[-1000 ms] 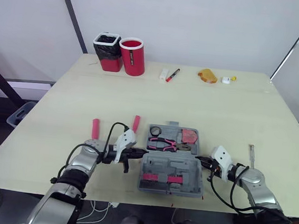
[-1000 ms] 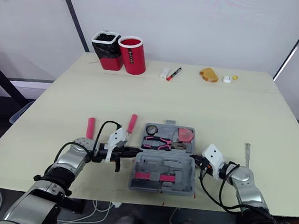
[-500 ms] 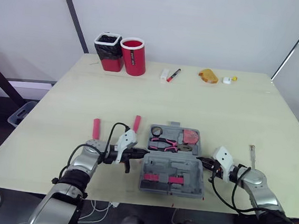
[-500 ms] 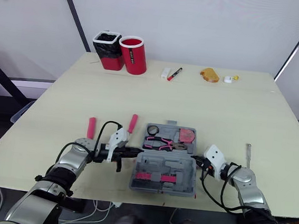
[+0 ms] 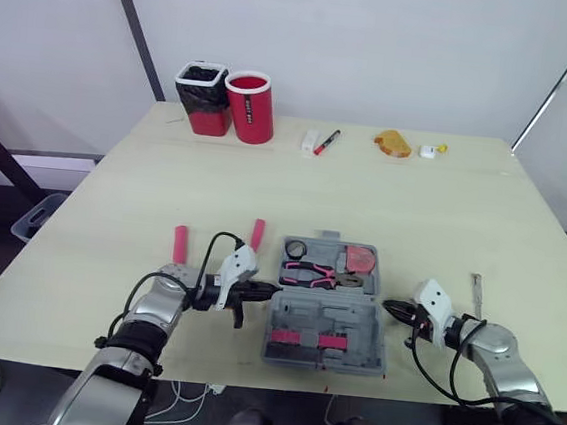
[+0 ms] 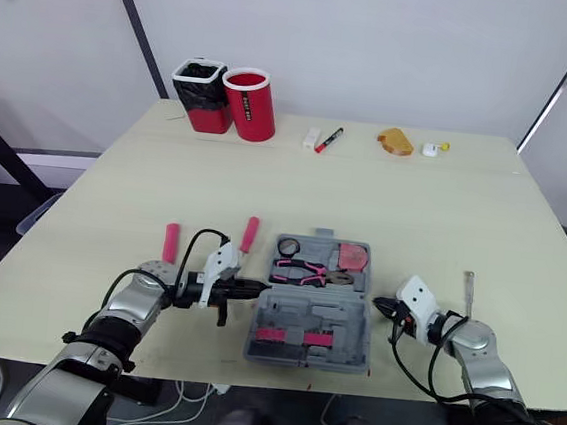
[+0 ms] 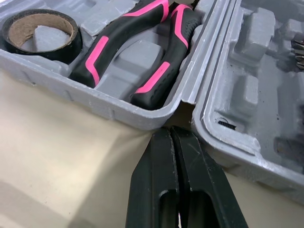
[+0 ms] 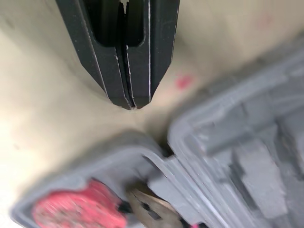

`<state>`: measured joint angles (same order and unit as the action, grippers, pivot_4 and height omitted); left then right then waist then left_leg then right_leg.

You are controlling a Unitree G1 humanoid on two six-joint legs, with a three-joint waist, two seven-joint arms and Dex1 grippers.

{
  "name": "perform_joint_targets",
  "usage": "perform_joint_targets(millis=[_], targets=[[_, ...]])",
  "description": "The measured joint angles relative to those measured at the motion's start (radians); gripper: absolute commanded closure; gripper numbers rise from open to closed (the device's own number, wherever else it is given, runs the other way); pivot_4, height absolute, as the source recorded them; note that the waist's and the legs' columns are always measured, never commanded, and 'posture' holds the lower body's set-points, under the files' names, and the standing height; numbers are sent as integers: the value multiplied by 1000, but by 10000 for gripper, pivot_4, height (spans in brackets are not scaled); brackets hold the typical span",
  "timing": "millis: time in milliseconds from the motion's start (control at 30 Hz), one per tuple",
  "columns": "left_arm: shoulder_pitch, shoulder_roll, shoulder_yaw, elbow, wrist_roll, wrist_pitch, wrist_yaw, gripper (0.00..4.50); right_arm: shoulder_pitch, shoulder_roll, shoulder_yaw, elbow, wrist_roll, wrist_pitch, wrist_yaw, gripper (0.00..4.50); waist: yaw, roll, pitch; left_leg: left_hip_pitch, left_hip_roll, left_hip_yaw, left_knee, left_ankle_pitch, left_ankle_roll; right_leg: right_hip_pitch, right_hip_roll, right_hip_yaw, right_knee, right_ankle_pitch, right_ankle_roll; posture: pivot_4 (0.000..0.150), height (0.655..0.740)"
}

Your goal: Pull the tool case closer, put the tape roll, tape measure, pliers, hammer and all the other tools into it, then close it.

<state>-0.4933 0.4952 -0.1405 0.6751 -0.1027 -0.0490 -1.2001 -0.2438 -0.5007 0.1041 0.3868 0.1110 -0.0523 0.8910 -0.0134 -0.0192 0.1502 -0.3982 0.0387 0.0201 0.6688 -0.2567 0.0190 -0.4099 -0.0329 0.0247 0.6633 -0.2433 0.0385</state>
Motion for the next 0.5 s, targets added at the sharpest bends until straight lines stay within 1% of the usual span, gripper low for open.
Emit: perform_joint_targets(millis=[167, 267, 333, 433, 500], targets=[[50, 35, 25, -94, -28, 36, -6, 44050, 27, -27, -59, -31, 43, 5, 3, 44861, -1, 0, 0, 0, 0, 0, 0, 0, 0, 0, 0, 0, 0, 0, 0, 1500, 7400], [83, 39, 52, -166, -72, 68, -17, 44050, 46, -27, -88, -75, 82, 8, 6, 44861, 0, 0, 1, 0, 1, 0, 0, 0, 0, 0, 0, 0, 0, 0, 0, 1500, 7400], [135, 50, 106, -269, -150, 108, -28, 44050, 88, -23, -130, -147, 137, 25, 3, 44861, 0, 0, 1, -1, 1, 0, -1, 0, 0, -1, 0, 0, 0, 0, 0, 1500, 7400], [171, 73, 158, -333, -202, 128, -25, 44050, 125, -18, -176, -201, 187, 44, -9, 44861, 0, 0, 1, -1, 1, 0, -1, 0, 0, -1, 0, 0, 0, 0, 0, 1500, 7400], [230, 100, 229, -393, -251, 133, -8, 44050, 189, -11, -243, -274, 240, 53, -40, 44861, 0, 1, 1, 0, 2, 0, -1, 0, 0, -1, 0, 0, -1, 0, 0, 1500, 7400]])
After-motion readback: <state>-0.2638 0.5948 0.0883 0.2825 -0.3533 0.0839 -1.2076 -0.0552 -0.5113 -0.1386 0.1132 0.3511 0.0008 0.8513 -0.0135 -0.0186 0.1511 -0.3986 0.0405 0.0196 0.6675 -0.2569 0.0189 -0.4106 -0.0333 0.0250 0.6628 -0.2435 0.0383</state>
